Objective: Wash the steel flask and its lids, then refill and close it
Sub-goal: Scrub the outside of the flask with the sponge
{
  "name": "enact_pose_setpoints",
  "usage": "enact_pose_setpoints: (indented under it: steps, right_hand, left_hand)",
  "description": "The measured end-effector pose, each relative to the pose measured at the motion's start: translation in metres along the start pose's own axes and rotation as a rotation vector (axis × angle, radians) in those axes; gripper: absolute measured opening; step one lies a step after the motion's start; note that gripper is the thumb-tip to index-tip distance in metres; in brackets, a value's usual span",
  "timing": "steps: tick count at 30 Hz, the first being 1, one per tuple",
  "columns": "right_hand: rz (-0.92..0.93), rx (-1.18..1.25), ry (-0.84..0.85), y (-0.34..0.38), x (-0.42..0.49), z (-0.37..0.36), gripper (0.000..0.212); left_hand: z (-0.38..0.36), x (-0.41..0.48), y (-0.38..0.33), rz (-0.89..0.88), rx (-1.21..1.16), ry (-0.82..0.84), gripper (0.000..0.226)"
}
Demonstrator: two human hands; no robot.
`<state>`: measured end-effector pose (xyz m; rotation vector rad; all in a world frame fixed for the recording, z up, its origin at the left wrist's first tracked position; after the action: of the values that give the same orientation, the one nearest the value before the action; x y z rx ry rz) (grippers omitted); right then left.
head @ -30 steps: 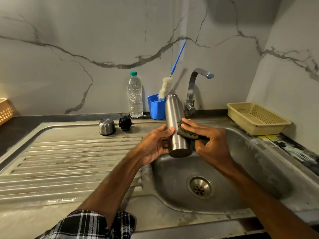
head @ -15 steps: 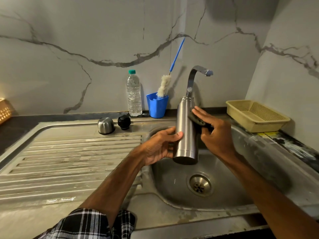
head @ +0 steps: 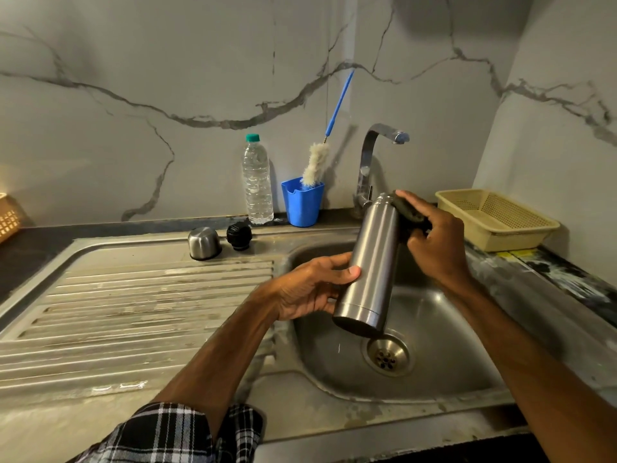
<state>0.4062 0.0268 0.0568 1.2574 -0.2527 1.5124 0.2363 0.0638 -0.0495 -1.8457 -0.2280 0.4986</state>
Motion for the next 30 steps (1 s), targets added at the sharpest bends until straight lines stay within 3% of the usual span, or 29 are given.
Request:
enact_pose_setpoints:
  steps: [7, 13, 16, 20, 27, 30]
  right_hand:
    - [-0.177, 0.123, 0.082, -0.001, -0.015, -0.017, 0.066]
    - [-0.026, 0.110, 0.212, 0.038, -0.028, -0.037, 0.061]
    - [0.018, 0.081, 0.248, 0.047, -0.031, -0.042, 0.062]
    - [0.062, 0.072, 0.283, 0.056, -0.034, -0.046, 0.059]
    - [0.238, 0.132, 0.325, 0.094, -0.040, -0.051, 0.059]
    - [0.212, 0.137, 0.241, 0.087, -0.038, -0.049, 0.060]
  left_hand:
    - [0.012, 0.004, -0.004, -0.074, -0.136, -0.093, 0.053]
    - [0.035, -0.007, -0.016, -0.148, -0.368, -0.180, 0.035]
    - [0.035, -0.007, -0.010, -0.107, -0.330, -0.196, 0.041]
    - [0.045, -0.006, -0.006, -0.085, -0.240, -0.352, 0.061]
    - [0.082, -0.019, -0.017, -0.173, -0.362, -0.512, 0.054]
    - [0.084, -0.018, -0.017, -0.188, -0.369, -0.502, 0.049]
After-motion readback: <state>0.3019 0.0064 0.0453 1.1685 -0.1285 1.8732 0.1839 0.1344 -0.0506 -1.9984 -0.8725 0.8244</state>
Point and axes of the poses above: each hand's wrist, its own x-axis towards the middle knuckle, its own z-axis out of the back of the hand, y = z × x, the point moved 10 cm from there along x, towards the middle knuckle, and after that the axes turned 9 degrees about z, right-handed, at the moved point
